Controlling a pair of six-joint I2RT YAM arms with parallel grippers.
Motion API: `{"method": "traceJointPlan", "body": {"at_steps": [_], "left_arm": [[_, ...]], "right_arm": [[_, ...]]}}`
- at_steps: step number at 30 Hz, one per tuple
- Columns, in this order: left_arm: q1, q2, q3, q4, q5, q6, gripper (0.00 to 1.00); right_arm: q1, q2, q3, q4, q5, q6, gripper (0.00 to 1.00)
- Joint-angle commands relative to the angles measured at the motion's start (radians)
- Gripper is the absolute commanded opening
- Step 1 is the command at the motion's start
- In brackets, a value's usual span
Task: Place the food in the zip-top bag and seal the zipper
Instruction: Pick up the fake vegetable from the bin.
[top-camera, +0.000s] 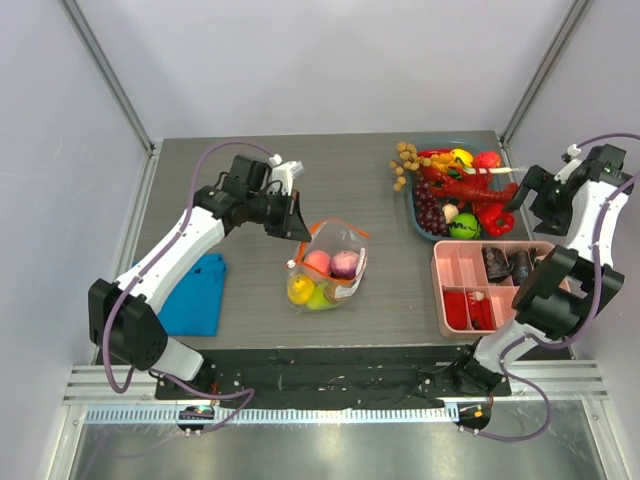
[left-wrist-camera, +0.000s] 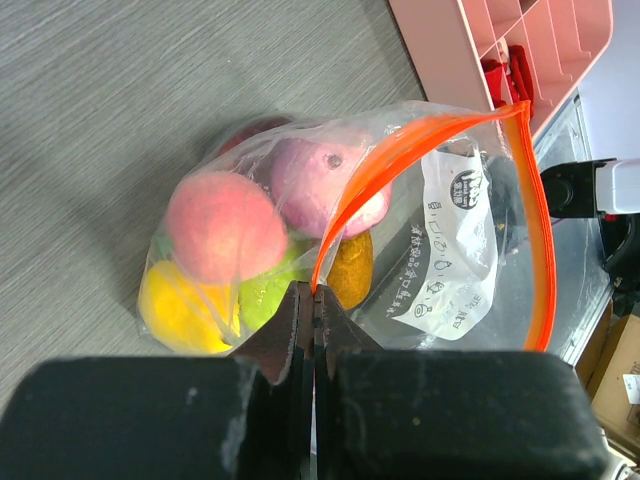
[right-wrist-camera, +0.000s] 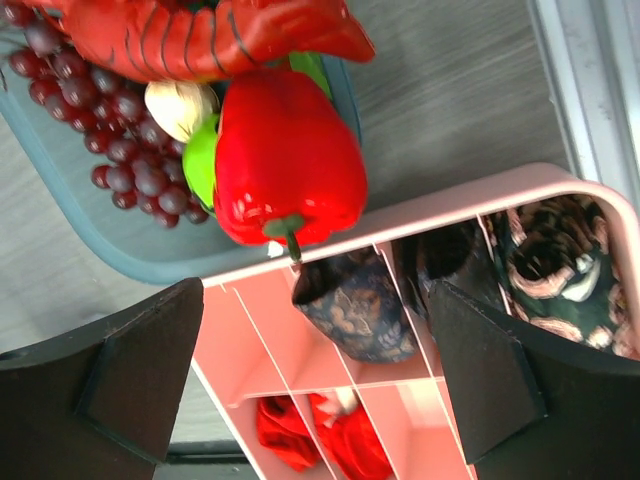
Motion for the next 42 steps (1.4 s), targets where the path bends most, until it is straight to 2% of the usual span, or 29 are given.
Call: {"method": "traceJointPlan", "body": {"at_steps": [1, 14, 25, 34, 40, 42], "left_arm": [[-0.003, -0.039, -0.001, 0.029, 0.014, 0.009, 0.0], [-0.003, -0.034, -0.004, 0.026, 0.012, 0.014, 0.0], [-0.003, -0.02, 0.007, 0.02, 0.011, 0.011, 0.0], [-0.003, -0.03, 0.005, 0.012, 0.0, 0.015, 0.0], [-0.003, -0.028, 0.007, 0.012, 0.001, 0.015, 0.0], [-0.003, -0.03, 0.008, 0.012, 0.001, 0.017, 0.0]], "right_arm": [[0.029, 0.028, 0.037, 0.069, -0.011, 0.079, 1.0], [0.081, 0.136, 0.031, 0.129, 0.007, 0.157, 1.0], [0.083, 0.153, -0.031, 0.15, -0.036, 0.171, 0.94], [0.081, 0.087, -0.05, 0.117, -0.037, 0.166, 0.82], [0.081, -0.014, -0.075, 0.098, -0.034, 0.178, 0.61], [0.081, -0.045, -0.067, 0.094, -0.03, 0.177, 0.58]]}}
